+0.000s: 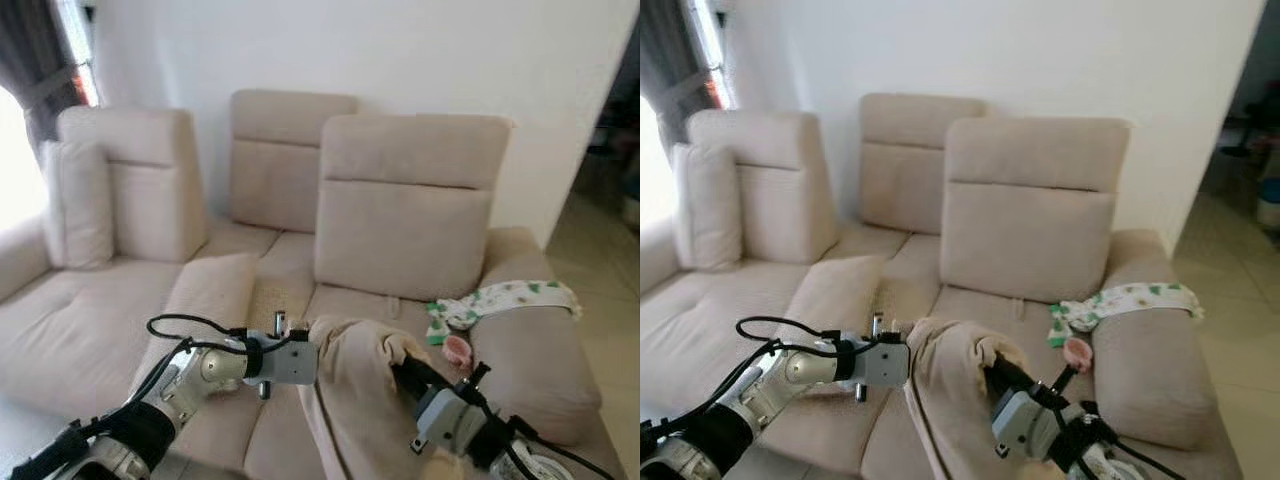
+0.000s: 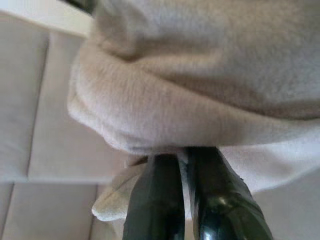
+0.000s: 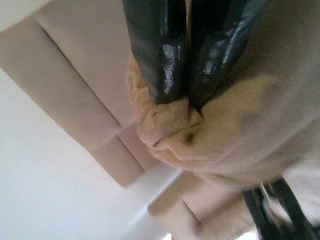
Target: Move the pillow to the sofa from floor
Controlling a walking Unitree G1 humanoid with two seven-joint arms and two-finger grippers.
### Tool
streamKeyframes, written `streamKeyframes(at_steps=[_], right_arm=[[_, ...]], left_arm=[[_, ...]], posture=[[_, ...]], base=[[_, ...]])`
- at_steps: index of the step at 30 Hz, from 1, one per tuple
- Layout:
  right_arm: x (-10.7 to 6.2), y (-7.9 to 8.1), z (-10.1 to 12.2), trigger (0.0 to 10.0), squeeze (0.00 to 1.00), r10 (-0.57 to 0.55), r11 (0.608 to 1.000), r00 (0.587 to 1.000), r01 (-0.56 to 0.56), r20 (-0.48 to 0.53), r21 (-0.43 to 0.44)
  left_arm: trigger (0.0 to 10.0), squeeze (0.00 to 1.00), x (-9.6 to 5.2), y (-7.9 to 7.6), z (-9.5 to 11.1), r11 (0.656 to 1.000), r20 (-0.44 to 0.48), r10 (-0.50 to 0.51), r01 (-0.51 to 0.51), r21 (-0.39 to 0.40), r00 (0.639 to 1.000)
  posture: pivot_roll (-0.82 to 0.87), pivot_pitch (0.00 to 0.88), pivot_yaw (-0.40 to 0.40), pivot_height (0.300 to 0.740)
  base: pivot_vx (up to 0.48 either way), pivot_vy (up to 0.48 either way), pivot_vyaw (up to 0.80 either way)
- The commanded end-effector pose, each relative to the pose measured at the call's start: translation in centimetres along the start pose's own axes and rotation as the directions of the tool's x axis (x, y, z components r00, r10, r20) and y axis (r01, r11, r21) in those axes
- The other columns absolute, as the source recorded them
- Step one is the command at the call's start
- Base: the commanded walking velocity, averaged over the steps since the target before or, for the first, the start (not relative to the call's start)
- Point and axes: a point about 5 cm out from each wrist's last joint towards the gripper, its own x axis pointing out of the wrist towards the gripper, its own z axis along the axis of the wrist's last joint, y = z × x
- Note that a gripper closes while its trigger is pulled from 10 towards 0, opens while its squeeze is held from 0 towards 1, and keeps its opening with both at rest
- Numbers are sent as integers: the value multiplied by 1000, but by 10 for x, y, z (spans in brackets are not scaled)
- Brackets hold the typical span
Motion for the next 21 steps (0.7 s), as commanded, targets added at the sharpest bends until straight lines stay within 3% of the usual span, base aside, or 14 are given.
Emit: streamKeyframes(at_steps=[1,6,21], right_arm=[[11,8,16,10000,0,24,1000,996,-25,83,8],[11,7,16,10000,0,22,1000,996,-22,87,9],[11,2,15,10000,0,7,1000,996,-6,84,-8]], left_arm=[[10000,0,0,5,15,998,90,7,-13,64,996],[10000,0,0,5,15,998,91,8,-14,65,996],[10000,0,3,6,16,997,96,15,-22,72,995]], posture=[[89,15,56,740],[86,15,54,740],[73,6,52,740]], base=[[281,0,-800],[281,0,-800],[275,0,0]])
